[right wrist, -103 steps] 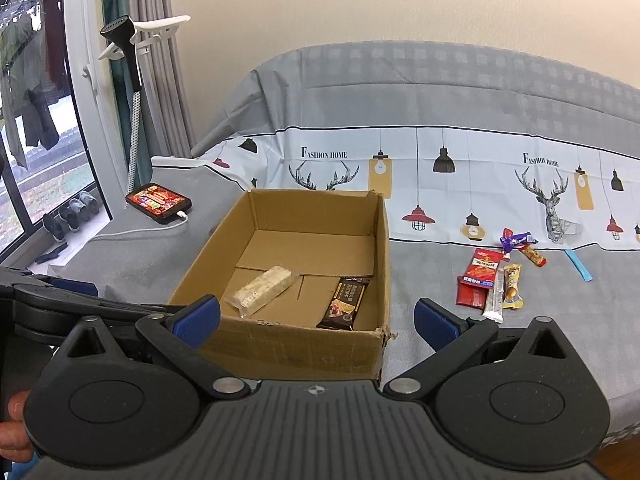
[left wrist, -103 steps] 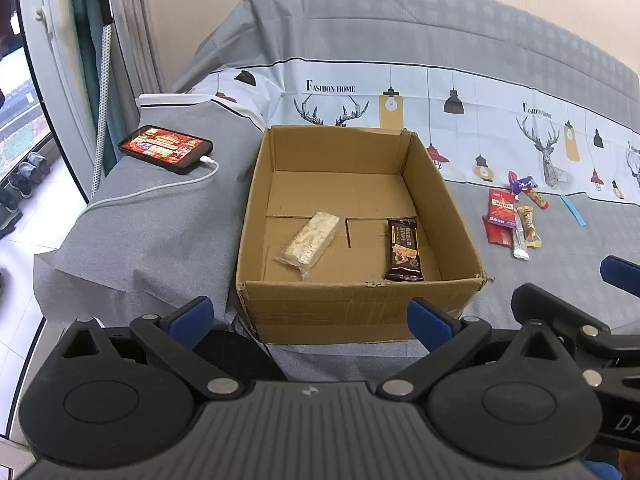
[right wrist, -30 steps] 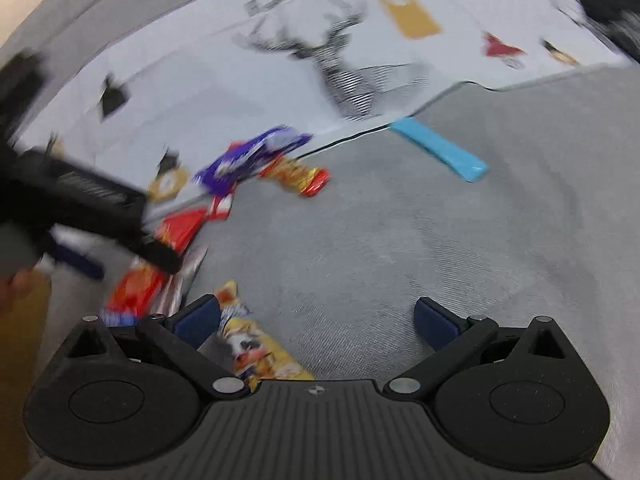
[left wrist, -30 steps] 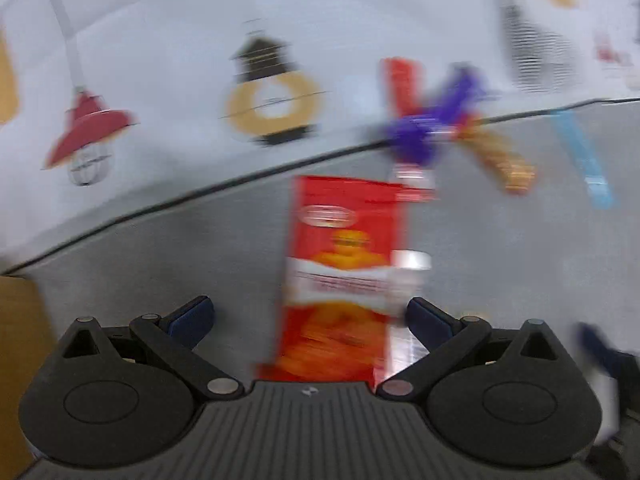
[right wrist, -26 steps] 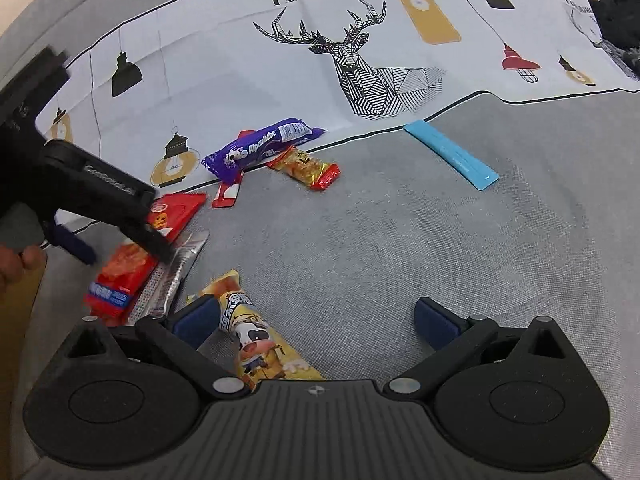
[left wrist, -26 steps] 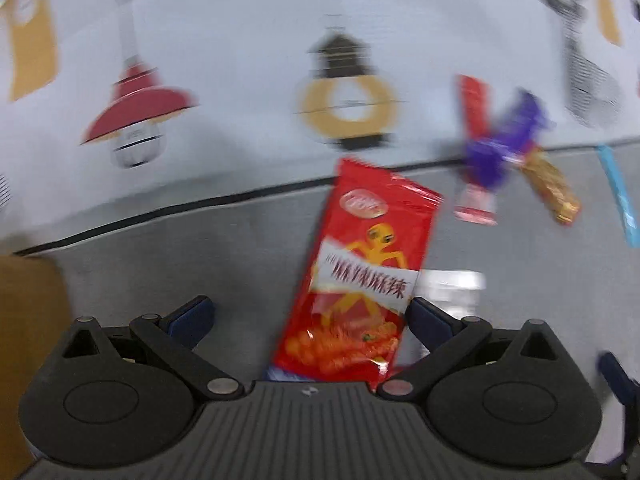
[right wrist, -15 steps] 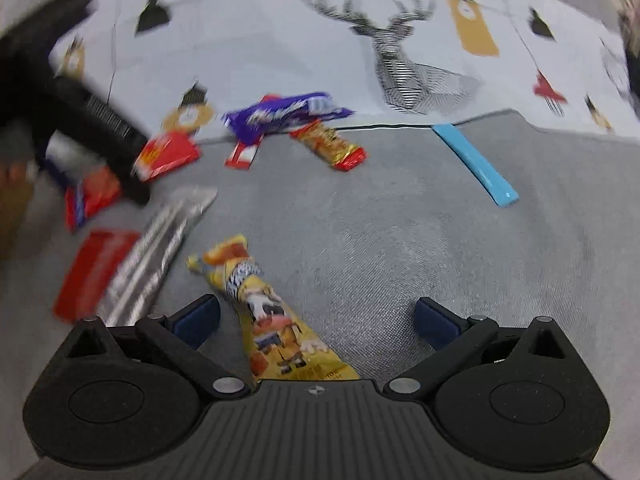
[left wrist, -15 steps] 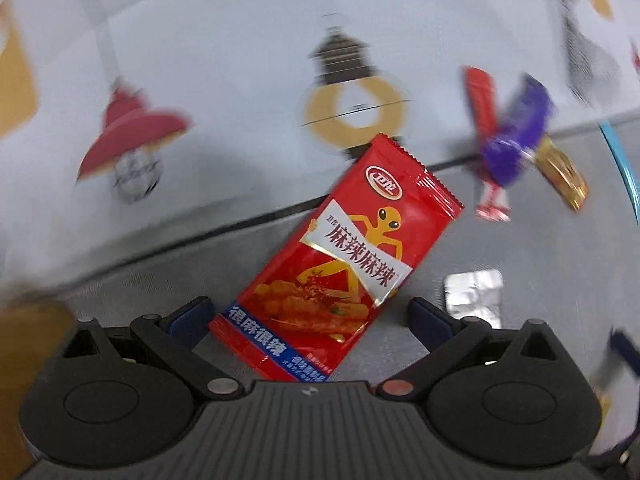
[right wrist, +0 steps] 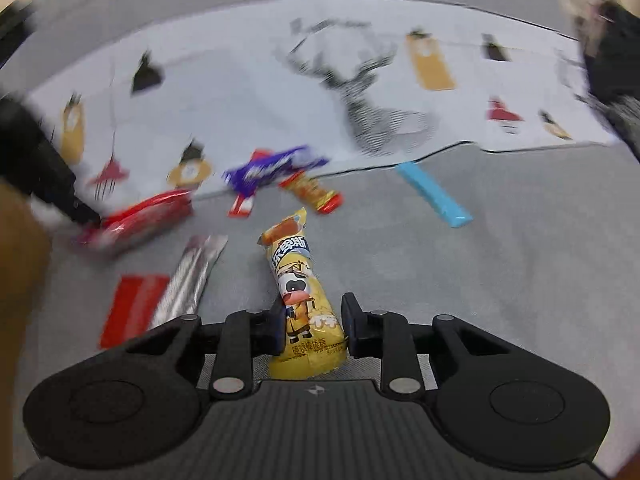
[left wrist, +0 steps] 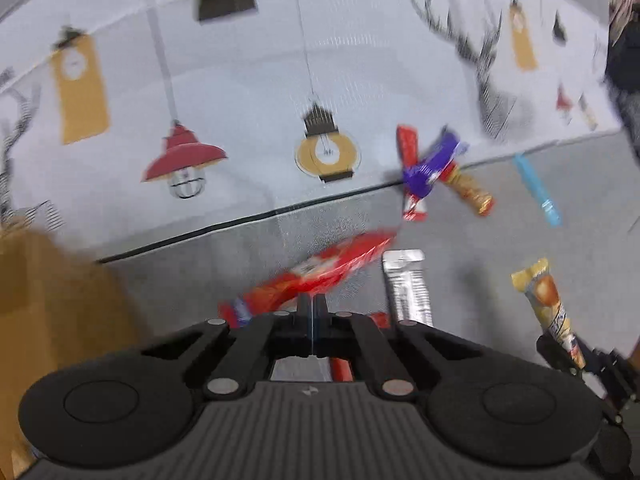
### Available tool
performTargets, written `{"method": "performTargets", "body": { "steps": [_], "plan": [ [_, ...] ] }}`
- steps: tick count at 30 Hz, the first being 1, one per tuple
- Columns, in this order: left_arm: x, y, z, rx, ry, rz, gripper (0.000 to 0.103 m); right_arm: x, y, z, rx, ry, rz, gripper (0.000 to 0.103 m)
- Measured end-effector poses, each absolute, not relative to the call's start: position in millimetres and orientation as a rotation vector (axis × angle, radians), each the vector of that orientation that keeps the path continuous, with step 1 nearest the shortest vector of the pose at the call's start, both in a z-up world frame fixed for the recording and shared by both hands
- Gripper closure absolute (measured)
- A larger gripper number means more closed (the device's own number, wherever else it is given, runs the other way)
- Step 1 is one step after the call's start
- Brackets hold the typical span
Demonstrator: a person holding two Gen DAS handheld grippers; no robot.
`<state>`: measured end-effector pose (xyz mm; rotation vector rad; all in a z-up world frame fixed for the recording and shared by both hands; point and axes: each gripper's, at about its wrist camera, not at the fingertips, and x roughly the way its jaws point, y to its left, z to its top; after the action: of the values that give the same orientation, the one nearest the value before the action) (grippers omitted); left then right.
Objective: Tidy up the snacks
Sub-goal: 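Grasp the red spicy-strip packet with the left tool while the right tool grasps the yellow snack stick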
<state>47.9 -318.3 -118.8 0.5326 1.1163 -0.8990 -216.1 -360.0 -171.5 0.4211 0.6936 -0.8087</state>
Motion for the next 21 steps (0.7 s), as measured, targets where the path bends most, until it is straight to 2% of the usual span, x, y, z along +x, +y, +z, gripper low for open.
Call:
{"method": "performTargets", "body": {
  "steps": [2, 5, 7, 8, 9, 10, 11, 17, 19, 21],
  "plan": [
    [43, -303, -103, 0.516, 1.069, -0.891, 0.103, -226, -350, -158, 0.451, 0.659, -0.827, 0.075],
    [46, -295, -96, 0.481, 1.119, -0.925, 0.103, -233, -337, -151, 0.457, 0.660, -0.836, 0.075],
    [44, -302, -100, 0.529, 1.116, -0.948, 0.094, -236, -335, -153, 0.472, 0.680, -0.841, 0.074],
    [41, -306, -103, 0.576, 1.091, -0.938, 0.064, -237, -336, -155, 0.481, 0.690, -0.842, 0.074],
    [38, -309, -109, 0.623, 1.059, -0.931, 0.027, -239, -338, -157, 0.494, 0.699, -0.849, 0.074],
    [35, -314, -113, 0.669, 1.017, -0.928, 0.016, -241, -342, -161, 0.513, 0.711, -0.859, 0.074],
    [32, -318, -119, 0.714, 0.980, -0.932, 0.011, -243, -345, -165, 0.531, 0.716, -0.866, 0.074],
    [29, -360, -186, 1.094, 0.864, -0.950, 0.011, -248, -368, -190, 0.605, 0.769, -0.872, 0.074],
    [40, -369, -206, 1.123, 0.900, -0.943, 0.001, -248, -374, -197, 0.622, 0.777, -0.866, 0.074],
    [57, -376, -211, 1.052, 0.991, -0.943, 0.000, -247, -379, -202, 0.643, 0.782, -0.861, 0.074]
  ]
}}
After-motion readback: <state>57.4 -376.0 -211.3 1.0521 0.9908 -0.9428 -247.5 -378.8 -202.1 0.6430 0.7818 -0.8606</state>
